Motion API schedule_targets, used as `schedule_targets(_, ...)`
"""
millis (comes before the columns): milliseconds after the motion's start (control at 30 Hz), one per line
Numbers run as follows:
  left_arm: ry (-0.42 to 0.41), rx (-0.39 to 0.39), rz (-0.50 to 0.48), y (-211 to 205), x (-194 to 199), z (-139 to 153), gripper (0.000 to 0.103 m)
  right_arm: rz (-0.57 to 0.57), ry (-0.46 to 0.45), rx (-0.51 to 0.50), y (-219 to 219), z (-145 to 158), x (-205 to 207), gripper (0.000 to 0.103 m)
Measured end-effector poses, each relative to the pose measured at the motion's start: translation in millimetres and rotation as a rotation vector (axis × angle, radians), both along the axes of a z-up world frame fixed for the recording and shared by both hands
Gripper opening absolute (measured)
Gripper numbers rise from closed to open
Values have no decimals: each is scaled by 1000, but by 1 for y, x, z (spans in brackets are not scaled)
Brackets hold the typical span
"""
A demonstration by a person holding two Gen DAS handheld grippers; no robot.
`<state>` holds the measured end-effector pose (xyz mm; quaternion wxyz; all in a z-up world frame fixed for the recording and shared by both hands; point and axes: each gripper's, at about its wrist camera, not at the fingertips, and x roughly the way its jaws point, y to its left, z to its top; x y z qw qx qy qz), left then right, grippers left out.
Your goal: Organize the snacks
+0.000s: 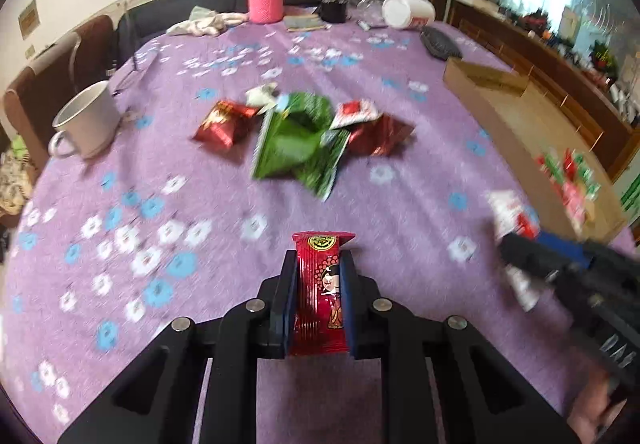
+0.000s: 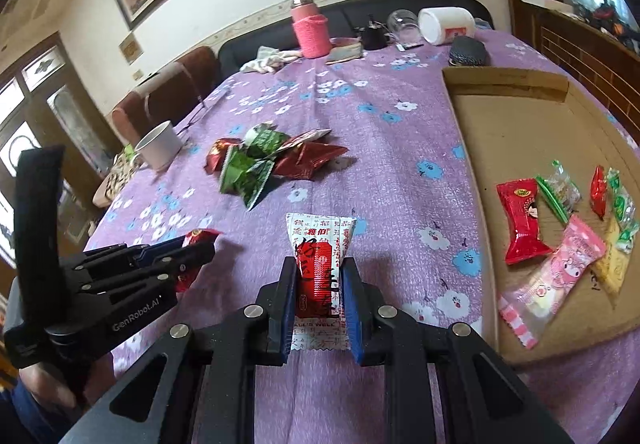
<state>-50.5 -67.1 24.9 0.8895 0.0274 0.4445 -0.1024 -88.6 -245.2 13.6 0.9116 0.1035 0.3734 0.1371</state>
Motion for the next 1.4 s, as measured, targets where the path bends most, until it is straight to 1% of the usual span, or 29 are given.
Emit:
schedule_targets(67, -13, -4, 2, -2, 4, 0, 18, -14, 10, -7, 1, -3, 3, 23)
schedule_targets(133, -25, -25, -2, -1, 5, -2, 18, -31, 17, -13, 1, -6, 5, 23)
schedule_targets(200, -13, -53, -2, 2, 8, -9, 18, -43, 19, -19, 0, -9, 6, 23)
schedule_targets(267, 4, -66, 0, 3, 10, -13, 18, -51, 25, -19, -1, -12, 8, 23)
schedule_targets(367, -13, -85, -2, 4, 8, -11, 18, -44, 18, -25, 1, -12, 9, 23)
schedule_targets(467, -15, -108, -2, 7, 7, -10, 18, -35, 24, -4, -1, -13, 10, 23)
schedule_targets(633, 6, -133, 8, 11, 11, -13, 18, -37, 22, 15, -4, -13, 10, 23)
schedule_targets(833, 11, -135, 6, 10, 12, -13, 18, -30, 24, 20, -4, -14, 11, 23)
schedule_targets(1400, 9, -141, 6, 12, 12, -13, 18, -33, 43, -7, 1, -16, 14, 23)
